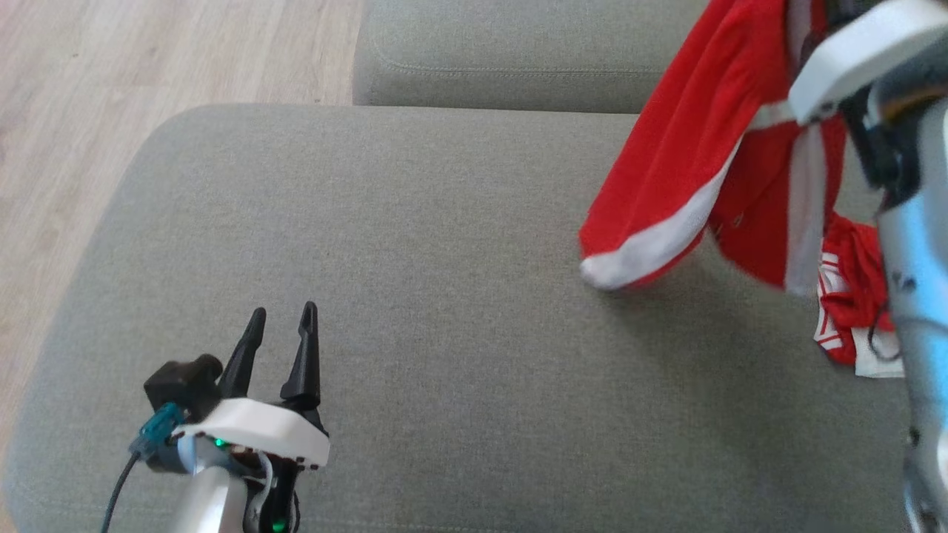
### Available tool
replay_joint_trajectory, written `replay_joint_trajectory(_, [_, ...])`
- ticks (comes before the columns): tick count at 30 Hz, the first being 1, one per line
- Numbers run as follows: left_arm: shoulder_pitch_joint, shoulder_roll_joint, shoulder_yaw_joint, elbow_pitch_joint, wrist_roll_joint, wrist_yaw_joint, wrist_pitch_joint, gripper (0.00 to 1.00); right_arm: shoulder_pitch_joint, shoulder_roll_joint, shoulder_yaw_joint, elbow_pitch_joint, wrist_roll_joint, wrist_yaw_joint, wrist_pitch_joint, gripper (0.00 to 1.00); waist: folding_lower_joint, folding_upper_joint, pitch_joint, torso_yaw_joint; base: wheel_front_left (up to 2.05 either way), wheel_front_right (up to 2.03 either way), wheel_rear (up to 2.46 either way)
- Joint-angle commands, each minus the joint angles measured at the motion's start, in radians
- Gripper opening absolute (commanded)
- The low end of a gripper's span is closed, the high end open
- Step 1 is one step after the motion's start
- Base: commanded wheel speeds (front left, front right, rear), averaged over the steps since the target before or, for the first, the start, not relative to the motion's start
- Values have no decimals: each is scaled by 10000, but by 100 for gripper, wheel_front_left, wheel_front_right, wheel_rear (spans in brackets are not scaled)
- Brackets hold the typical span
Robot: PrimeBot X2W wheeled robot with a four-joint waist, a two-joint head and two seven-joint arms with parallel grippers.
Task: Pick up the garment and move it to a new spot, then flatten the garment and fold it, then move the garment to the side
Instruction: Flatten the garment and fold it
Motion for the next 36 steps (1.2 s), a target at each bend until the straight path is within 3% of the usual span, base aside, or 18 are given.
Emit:
replay_joint_trajectory(1, [-286, 42, 291, -382, -36, 47, -122, 100, -1025, -20, 161, 17, -237, -9, -70, 0, 0, 0, 51, 24, 0, 0, 0])
replay_joint_trajectory(9, [-471, 42, -95, -422, -251, 76, -122, 100, -2719, -290, 382, 2011, -1844, -9, -934, 0, 0, 0, 299, 407, 0, 0, 0])
replay_joint_trajectory(15, [-447, 42, -236, -351, -350, 131, -122, 100, -2546, 558, 1545, 3464, -2365, -9, -1364, 0, 0, 0, 453, 822, 0, 0, 0])
replay_joint_trajectory(21, [-564, 42, -378, -248, -302, 74, -122, 100, -1069, 1603, 4142, 4751, -1420, -9, -1621, 0, 0, 0, 624, 1271, 0, 0, 0])
replay_joint_trajectory(26, [-859, 41, -698, -196, -365, 43, -122, 100, -666, 1903, 6130, 5351, -12, -9, -1808, 0, 0, 0, 908, 1777, 0, 0, 0])
replay_joint_trajectory(35, [-1067, 41, -1173, -188, -729, 157, -122, 100, -2193, 1899, 7324, 6477, 1034, -9, -2320, 0, 0, 0, 1456, 2512, 0, 0, 0])
replay_joint_trajectory(36, [-1065, 41, -1205, -184, -758, 169, -122, 100, -2343, 1889, 7374, 6680, 1044, -9, -2378, 35, 0, 0, 1492, 2557, 0, 0, 0])
